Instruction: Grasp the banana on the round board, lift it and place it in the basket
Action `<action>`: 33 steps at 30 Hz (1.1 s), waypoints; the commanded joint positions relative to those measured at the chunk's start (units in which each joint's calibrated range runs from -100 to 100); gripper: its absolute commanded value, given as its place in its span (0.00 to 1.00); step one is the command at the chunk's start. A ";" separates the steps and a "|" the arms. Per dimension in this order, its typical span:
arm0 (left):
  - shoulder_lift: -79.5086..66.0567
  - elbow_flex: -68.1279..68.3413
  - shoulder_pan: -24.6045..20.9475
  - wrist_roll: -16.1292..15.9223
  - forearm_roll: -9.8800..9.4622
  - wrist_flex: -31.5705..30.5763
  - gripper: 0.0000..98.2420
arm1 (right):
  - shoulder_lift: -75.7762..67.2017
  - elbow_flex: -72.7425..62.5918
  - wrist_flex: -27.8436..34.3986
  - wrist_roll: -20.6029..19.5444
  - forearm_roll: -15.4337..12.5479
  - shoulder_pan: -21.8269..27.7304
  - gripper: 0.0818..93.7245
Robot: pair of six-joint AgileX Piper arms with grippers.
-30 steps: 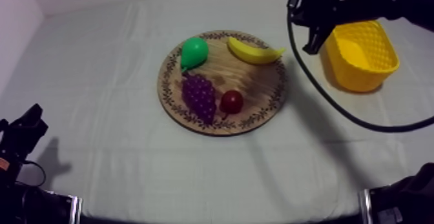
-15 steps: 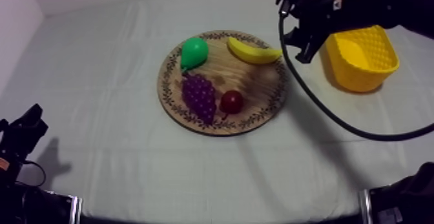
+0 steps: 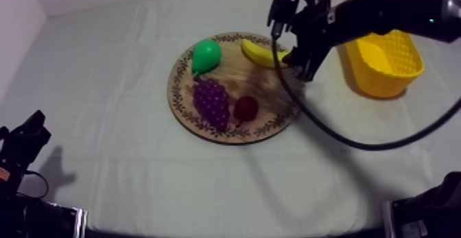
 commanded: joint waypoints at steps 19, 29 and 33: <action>-0.03 0.02 -0.01 -0.03 0.01 0.05 0.00 | 19.41 -15.16 2.22 -6.17 5.75 -0.76 0.50; -0.03 0.02 -0.01 -0.03 0.01 0.05 0.00 | 26.03 -20.46 2.27 -7.35 7.31 0.03 0.50; -0.03 0.02 -0.01 -0.03 0.01 0.05 0.00 | 27.77 -21.30 2.00 -7.32 7.30 0.30 0.49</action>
